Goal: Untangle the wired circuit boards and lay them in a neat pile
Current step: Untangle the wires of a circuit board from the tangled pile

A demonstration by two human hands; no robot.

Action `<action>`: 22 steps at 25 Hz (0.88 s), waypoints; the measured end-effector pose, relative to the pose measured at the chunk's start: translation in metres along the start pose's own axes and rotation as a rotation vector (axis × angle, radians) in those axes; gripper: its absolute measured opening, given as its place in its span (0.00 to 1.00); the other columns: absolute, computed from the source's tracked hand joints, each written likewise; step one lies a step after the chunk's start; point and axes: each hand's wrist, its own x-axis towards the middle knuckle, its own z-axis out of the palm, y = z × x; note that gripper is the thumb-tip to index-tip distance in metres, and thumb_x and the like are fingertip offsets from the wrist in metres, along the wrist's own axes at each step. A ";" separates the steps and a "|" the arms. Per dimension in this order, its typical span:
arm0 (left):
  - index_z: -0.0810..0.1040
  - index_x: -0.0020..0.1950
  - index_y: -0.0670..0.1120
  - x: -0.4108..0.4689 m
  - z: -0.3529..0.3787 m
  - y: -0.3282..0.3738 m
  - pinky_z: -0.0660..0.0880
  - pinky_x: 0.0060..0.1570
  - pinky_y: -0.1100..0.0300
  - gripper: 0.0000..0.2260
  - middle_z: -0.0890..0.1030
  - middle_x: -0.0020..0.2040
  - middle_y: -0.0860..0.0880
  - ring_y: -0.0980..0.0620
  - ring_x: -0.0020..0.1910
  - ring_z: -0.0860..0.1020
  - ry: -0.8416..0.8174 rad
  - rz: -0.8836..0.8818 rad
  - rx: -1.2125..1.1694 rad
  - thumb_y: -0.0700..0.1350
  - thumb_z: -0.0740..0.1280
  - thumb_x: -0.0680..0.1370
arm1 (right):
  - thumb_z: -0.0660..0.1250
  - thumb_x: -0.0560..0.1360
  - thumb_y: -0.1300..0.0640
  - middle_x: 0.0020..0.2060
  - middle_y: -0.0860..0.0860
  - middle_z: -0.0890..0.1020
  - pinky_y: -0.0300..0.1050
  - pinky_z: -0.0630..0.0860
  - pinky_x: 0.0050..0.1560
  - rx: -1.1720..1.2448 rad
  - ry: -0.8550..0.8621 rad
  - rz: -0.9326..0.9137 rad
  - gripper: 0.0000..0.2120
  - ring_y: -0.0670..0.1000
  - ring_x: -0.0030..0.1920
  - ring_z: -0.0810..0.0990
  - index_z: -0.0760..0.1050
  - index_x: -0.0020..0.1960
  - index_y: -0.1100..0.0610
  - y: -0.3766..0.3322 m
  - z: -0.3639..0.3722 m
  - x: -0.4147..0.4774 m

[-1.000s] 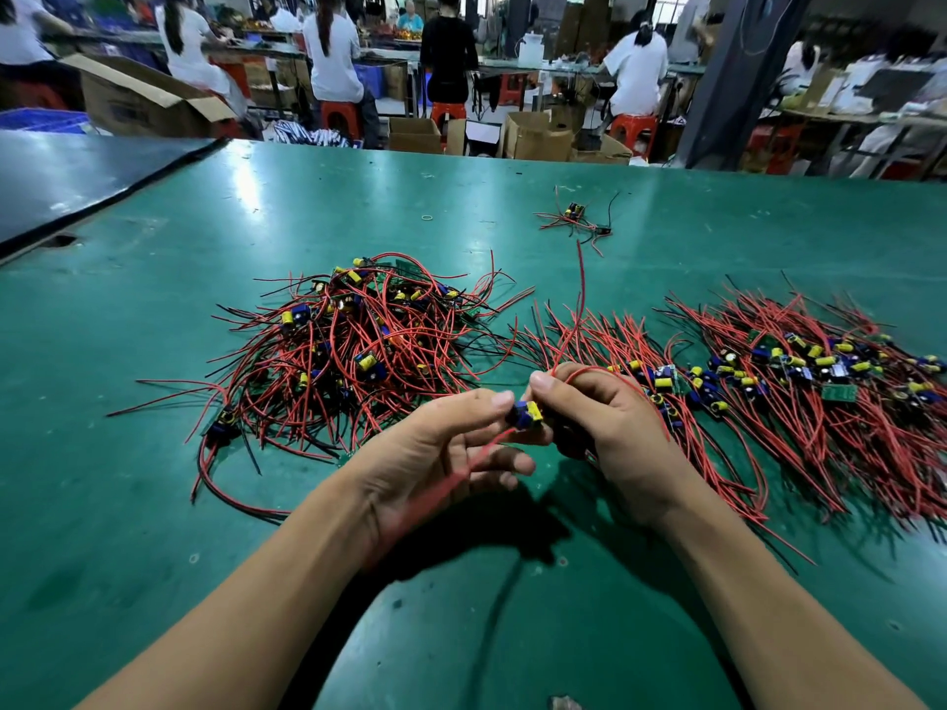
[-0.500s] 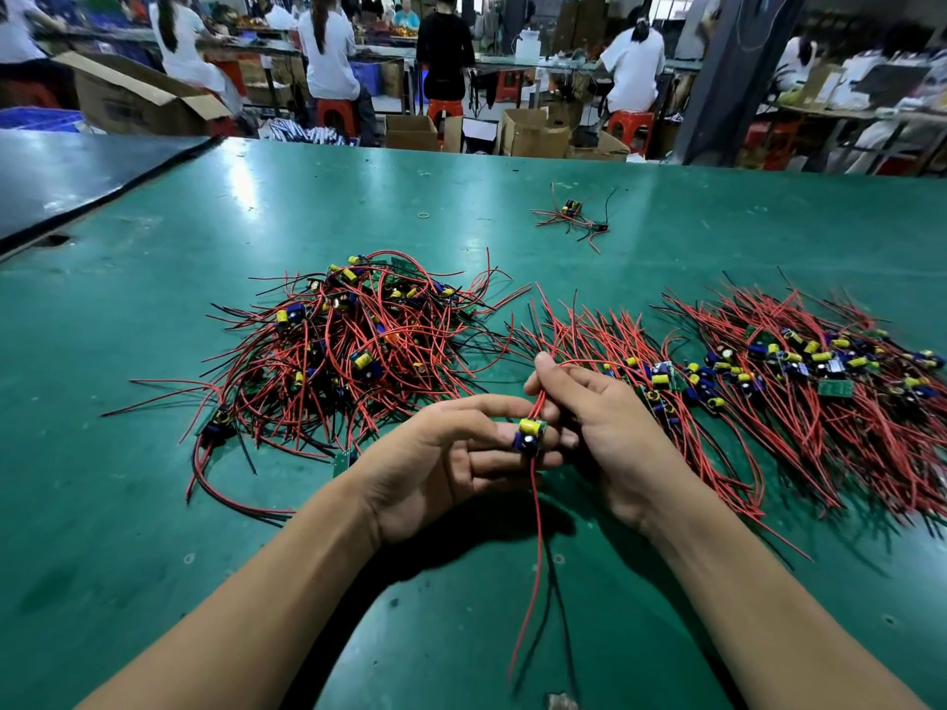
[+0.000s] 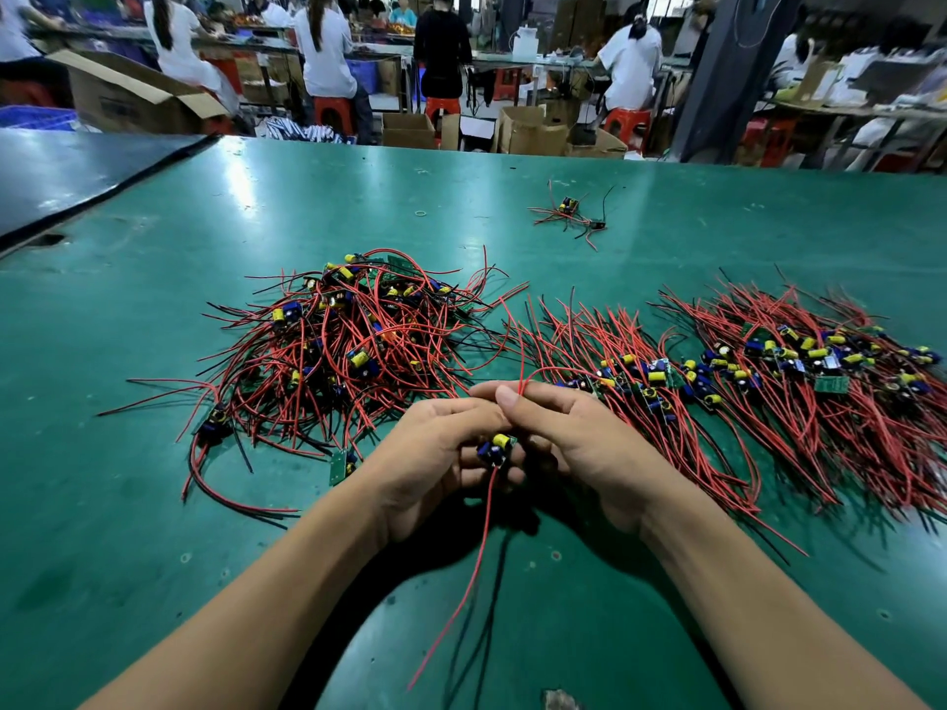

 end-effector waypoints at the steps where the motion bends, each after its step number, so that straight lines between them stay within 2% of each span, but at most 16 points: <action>1: 0.81 0.46 0.37 0.000 0.000 0.000 0.79 0.32 0.60 0.06 0.81 0.34 0.42 0.51 0.30 0.79 0.006 0.001 0.004 0.36 0.65 0.77 | 0.72 0.75 0.47 0.43 0.52 0.83 0.40 0.79 0.35 0.005 0.012 0.002 0.15 0.48 0.36 0.78 0.84 0.57 0.53 0.001 0.001 0.000; 3: 0.81 0.42 0.39 -0.001 0.000 0.002 0.78 0.30 0.61 0.06 0.79 0.32 0.43 0.51 0.29 0.78 0.010 -0.001 0.010 0.36 0.66 0.77 | 0.73 0.74 0.47 0.39 0.57 0.78 0.41 0.76 0.33 0.043 0.073 -0.018 0.14 0.53 0.36 0.73 0.85 0.54 0.55 0.001 0.002 0.002; 4: 0.81 0.41 0.40 -0.002 0.000 0.002 0.78 0.30 0.61 0.06 0.79 0.32 0.43 0.51 0.29 0.78 0.005 -0.003 0.014 0.36 0.66 0.76 | 0.73 0.73 0.46 0.35 0.57 0.74 0.39 0.72 0.31 0.033 0.130 -0.050 0.14 0.52 0.33 0.70 0.85 0.52 0.56 0.001 0.000 0.003; 6: 0.81 0.39 0.41 -0.002 0.001 0.002 0.78 0.30 0.62 0.06 0.79 0.32 0.43 0.50 0.28 0.78 -0.013 -0.008 0.024 0.37 0.68 0.75 | 0.73 0.72 0.45 0.26 0.51 0.66 0.35 0.60 0.25 -0.001 0.263 -0.127 0.14 0.47 0.25 0.62 0.85 0.46 0.56 -0.001 -0.004 0.005; 7: 0.81 0.38 0.42 -0.002 0.002 0.002 0.78 0.31 0.61 0.06 0.80 0.32 0.43 0.50 0.29 0.78 -0.020 -0.009 0.030 0.37 0.68 0.75 | 0.72 0.72 0.45 0.25 0.49 0.65 0.34 0.57 0.22 0.004 0.319 -0.151 0.14 0.45 0.22 0.60 0.85 0.44 0.56 -0.002 -0.006 0.006; 11: 0.81 0.37 0.43 -0.001 0.004 0.000 0.78 0.33 0.60 0.04 0.80 0.34 0.44 0.49 0.31 0.79 -0.018 0.014 0.050 0.38 0.71 0.72 | 0.67 0.79 0.46 0.27 0.46 0.69 0.34 0.56 0.20 0.122 0.406 -0.135 0.17 0.43 0.20 0.60 0.84 0.38 0.56 -0.006 -0.005 0.009; 14: 0.81 0.36 0.43 -0.001 0.004 -0.001 0.78 0.35 0.58 0.02 0.79 0.34 0.44 0.48 0.31 0.79 -0.010 0.027 0.079 0.40 0.72 0.69 | 0.64 0.80 0.47 0.26 0.46 0.70 0.34 0.55 0.18 0.358 0.374 -0.080 0.18 0.42 0.19 0.59 0.79 0.40 0.59 -0.009 -0.007 0.011; 16: 0.81 0.36 0.44 -0.003 0.004 -0.001 0.75 0.38 0.55 0.02 0.80 0.33 0.44 0.48 0.31 0.79 -0.024 0.033 0.127 0.41 0.71 0.69 | 0.63 0.80 0.47 0.25 0.46 0.69 0.34 0.56 0.17 0.425 0.331 -0.053 0.17 0.41 0.18 0.59 0.75 0.40 0.59 -0.011 -0.011 0.010; 19: 0.83 0.40 0.43 -0.004 0.007 -0.003 0.75 0.39 0.55 0.03 0.80 0.36 0.41 0.48 0.30 0.80 -0.021 0.055 0.182 0.39 0.72 0.74 | 0.63 0.81 0.48 0.25 0.47 0.70 0.34 0.57 0.18 0.300 0.313 -0.047 0.16 0.42 0.18 0.60 0.73 0.40 0.58 -0.008 -0.010 0.009; 22: 0.84 0.42 0.43 -0.006 0.010 -0.005 0.77 0.34 0.59 0.07 0.82 0.35 0.42 0.48 0.29 0.80 -0.040 0.071 0.191 0.42 0.68 0.78 | 0.64 0.81 0.47 0.25 0.47 0.71 0.35 0.59 0.21 0.185 0.319 -0.038 0.17 0.43 0.19 0.62 0.74 0.39 0.57 -0.006 -0.006 0.010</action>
